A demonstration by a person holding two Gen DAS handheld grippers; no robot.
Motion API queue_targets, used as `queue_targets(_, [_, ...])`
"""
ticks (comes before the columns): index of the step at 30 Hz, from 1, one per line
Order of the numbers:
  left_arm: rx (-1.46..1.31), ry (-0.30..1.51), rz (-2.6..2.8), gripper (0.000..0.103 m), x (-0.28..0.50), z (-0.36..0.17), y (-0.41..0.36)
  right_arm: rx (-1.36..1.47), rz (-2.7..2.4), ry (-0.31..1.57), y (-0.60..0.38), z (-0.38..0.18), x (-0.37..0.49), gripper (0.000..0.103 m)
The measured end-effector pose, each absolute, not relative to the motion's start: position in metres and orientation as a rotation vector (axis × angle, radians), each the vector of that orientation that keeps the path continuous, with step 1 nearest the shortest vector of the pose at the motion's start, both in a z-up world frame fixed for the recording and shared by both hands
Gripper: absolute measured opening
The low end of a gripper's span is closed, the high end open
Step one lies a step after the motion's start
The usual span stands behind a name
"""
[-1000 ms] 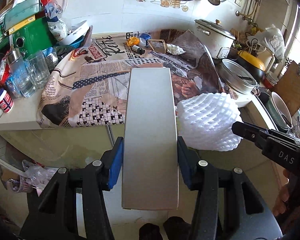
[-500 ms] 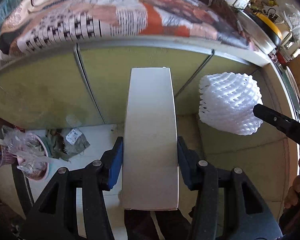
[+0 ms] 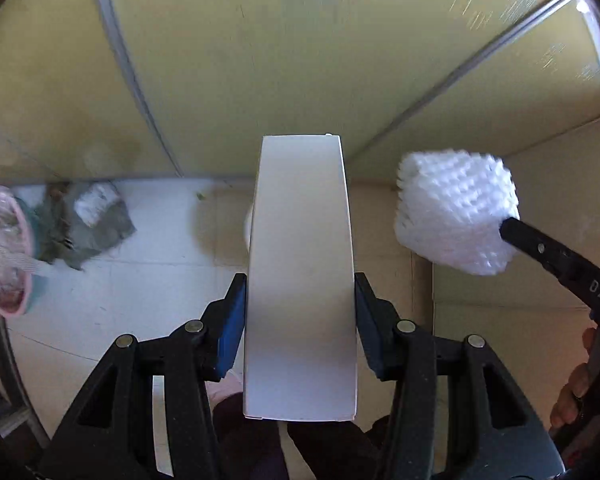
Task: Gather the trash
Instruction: 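Open the left tool over the bin while the right tool releases the foam net, then raise both tools back above the counter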
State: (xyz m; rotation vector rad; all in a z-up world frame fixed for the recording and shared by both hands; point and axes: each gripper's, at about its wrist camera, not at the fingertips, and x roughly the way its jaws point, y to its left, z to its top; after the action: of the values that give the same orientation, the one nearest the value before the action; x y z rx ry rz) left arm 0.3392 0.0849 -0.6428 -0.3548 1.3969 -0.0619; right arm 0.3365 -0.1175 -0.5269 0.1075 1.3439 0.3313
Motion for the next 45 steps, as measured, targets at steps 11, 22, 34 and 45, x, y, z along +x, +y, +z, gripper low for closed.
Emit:
queue_targets(11, [-0.37,1.498,-0.072,0.05,0.375,-0.802,0.071,0.088,0.326,1.382,-0.099,-0.658,0.35,0.017])
queue_targets(22, [-0.36,1.512,-0.094,0.051,0.388,-0.831,0.066,0.073,0.36,1.399,-0.089,-0.692,0.364,0.041])
queue_targets(34, [-0.283,1.431,-0.052,0.051,0.363,-0.694,0.071,0.099,0.355,1.422,-0.117,-0.596,0.35,0.044])
queue_targets(45, [-0.235,1.277,-0.069,0.051,0.335,-0.474,0.079,0.105,0.37,1.295,-0.126,-0.397,0.334,0.044])
